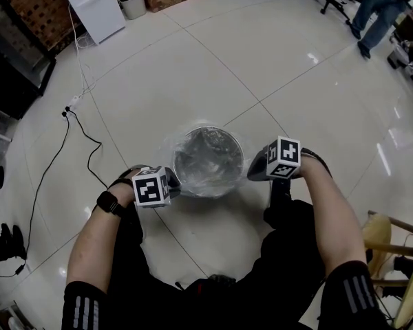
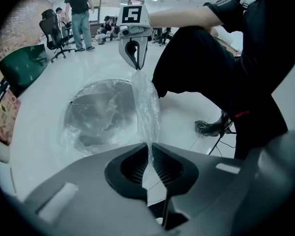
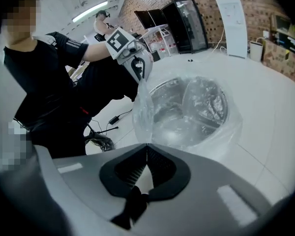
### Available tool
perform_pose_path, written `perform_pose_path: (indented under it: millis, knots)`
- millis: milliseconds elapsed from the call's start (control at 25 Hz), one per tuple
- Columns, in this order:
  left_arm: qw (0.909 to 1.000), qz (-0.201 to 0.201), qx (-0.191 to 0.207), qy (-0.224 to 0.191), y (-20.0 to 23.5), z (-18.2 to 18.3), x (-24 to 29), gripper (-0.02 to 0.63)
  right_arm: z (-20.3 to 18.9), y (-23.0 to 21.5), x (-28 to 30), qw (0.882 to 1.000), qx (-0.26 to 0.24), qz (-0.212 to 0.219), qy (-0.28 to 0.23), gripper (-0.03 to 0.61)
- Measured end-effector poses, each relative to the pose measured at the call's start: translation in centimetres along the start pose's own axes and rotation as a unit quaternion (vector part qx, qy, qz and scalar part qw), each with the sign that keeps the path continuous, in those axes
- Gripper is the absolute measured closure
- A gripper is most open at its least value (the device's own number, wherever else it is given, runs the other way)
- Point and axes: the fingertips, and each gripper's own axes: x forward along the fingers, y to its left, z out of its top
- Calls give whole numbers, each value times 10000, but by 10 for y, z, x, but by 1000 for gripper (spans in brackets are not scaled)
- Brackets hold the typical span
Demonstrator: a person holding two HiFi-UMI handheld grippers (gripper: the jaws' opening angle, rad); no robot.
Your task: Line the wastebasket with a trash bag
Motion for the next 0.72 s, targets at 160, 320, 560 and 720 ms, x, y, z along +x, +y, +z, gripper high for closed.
perform_pose_path:
  millis: [160, 320, 560, 720]
  knots:
    - [9988, -440, 99, 180, -22, -6, 19, 575, -10, 4, 14, 9997, 47, 164, 202, 571]
    - [9958, -830, 95, 366, -41, -18, 36, 543, -14, 9, 23, 9988, 103, 336, 337, 569]
    - [9933, -940, 0, 666, -43, -39, 59, 499, -32, 6, 43, 9962, 196, 380, 761, 497]
    - [9942, -809, -46, 713, -36, -45, 71, 477, -43, -1, 55, 9946, 247, 275, 973, 468]
